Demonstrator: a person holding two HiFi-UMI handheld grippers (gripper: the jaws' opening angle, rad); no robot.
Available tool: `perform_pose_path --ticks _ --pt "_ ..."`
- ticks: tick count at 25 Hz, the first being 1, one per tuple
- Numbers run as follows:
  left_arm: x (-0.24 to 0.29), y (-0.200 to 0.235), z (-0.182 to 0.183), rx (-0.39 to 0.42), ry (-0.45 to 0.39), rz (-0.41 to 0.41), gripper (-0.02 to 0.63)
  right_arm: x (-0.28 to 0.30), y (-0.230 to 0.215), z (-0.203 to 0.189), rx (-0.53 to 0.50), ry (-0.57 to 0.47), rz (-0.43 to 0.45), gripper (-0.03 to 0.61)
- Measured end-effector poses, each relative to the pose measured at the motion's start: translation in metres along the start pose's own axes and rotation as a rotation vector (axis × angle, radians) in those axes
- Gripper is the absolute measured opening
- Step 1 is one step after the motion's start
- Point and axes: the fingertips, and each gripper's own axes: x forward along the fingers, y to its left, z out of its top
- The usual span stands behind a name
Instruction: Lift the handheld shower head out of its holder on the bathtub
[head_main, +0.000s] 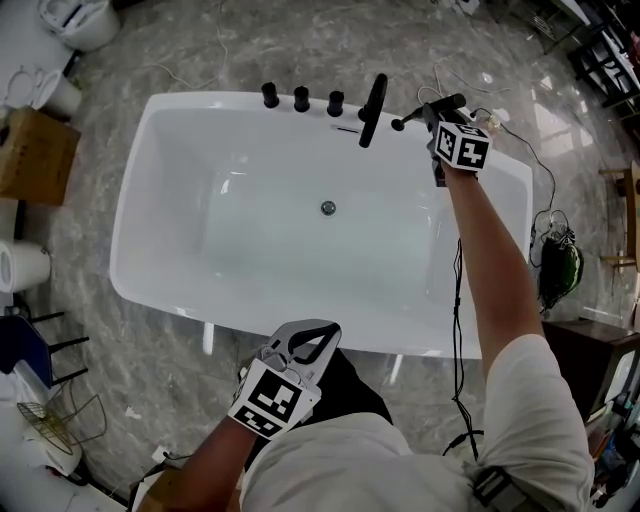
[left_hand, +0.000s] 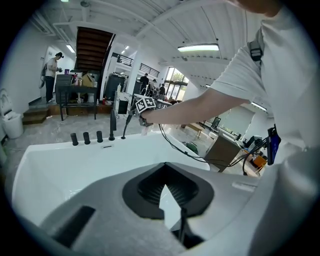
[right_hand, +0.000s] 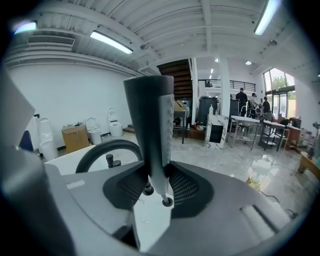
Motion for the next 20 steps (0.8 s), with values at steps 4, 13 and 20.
perform_pose_path --ticks 4,13,20 --pt "-0.009 -0.012 0.0 0.011 0.001 -0.001 0.006 -0.024 0.009 0.017 -0.011 -0.026 0.016 0.146" --pt "-0.026 -0.03 0.0 0.05 0.014 -0.003 0.007 -0.069 0.02 0.049 -0.032 -0.062 0.018 0.146" --pt "-0.044 -0.037 -0.001 0.071 0.024 -0.004 0.006 -0.111 0.035 0.08 -0.076 -0.098 0.034 0.146"
